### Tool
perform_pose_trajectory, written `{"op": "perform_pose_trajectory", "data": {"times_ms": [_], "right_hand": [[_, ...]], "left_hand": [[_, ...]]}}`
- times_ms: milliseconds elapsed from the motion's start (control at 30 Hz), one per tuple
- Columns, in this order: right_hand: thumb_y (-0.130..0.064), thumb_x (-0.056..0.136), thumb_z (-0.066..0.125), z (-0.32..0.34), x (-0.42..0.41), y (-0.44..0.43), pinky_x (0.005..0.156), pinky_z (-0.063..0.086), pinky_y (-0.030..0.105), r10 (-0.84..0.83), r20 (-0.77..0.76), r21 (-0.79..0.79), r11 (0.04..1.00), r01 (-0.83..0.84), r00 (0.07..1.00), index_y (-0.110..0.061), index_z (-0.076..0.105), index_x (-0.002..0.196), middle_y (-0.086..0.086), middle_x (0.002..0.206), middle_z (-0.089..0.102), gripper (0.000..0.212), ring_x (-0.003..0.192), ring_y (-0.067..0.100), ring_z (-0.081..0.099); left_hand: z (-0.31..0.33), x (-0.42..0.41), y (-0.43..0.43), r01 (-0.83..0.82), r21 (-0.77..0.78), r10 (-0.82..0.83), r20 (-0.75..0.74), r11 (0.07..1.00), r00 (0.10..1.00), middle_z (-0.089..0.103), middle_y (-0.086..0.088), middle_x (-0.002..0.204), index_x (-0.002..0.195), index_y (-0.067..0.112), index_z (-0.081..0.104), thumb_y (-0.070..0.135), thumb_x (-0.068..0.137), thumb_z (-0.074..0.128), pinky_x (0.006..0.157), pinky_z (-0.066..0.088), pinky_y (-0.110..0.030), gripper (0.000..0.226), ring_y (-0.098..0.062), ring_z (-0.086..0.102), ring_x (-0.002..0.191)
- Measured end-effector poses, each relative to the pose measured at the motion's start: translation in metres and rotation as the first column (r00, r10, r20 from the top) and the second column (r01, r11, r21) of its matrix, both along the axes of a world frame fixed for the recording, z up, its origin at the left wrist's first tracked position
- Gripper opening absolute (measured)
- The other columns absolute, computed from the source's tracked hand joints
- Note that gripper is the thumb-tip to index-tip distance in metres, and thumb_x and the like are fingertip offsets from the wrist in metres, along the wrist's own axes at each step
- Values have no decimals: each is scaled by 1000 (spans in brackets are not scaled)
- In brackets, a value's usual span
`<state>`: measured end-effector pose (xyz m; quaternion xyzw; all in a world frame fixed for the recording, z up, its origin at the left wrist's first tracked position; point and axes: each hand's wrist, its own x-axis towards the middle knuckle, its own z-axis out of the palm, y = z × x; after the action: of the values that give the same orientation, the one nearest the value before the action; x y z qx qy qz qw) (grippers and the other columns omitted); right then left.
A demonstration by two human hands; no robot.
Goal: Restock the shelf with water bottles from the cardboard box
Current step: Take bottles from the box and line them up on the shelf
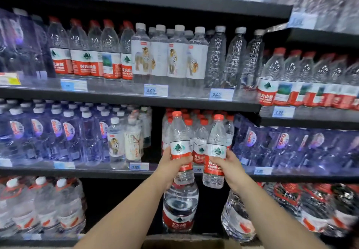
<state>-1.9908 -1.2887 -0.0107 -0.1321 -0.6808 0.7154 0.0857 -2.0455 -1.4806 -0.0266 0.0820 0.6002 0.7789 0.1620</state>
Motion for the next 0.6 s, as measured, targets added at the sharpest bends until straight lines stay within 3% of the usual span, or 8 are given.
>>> {"op": "perform_pose_trajectory", "data": {"times_ms": [67,200,300,367,600], "right_hand": [[-9,74,80,-1,-10,18,91,53,43,-58,-13,66,996,58,998,-20,53,118,5,111,69,53,98,21,68],[-3,73,79,-7,-33,48,73,51,24,-109,-84,209,970,124,991,-16,50,123,-3,104,66,60,90,9,64],[-2,72,80,-15,-52,67,84,52,25,-87,-110,306,945,117,990,-16,49,127,-1,111,66,65,97,8,64],[-1,70,81,-19,-66,75,93,51,33,-57,-106,319,944,88,993,-18,48,126,-1,116,66,67,103,12,64],[2,73,78,-32,-103,78,87,50,31,8,-43,298,955,5,999,-20,47,127,-1,111,65,66,99,15,63]], "left_hand": [[-5,-11,11,16,-33,-17,-24,999,1000,72,0,114,126,30,56,29,54,94,98,49,-51,81,-24,68,107],[-16,-28,30,-21,-99,16,-55,995,998,71,6,115,129,35,52,34,46,95,98,50,-48,93,-19,67,109],[-25,-39,40,1,-170,-14,-78,986,997,66,8,125,134,42,46,39,48,96,101,49,-47,100,-18,62,117],[-31,-45,46,-6,-202,-16,-105,979,994,67,8,124,130,40,49,32,54,94,100,49,-45,89,-16,63,116],[-42,-53,59,-74,-207,40,-165,975,985,71,6,113,124,29,56,7,63,88,95,54,-43,73,-13,67,105]]}}
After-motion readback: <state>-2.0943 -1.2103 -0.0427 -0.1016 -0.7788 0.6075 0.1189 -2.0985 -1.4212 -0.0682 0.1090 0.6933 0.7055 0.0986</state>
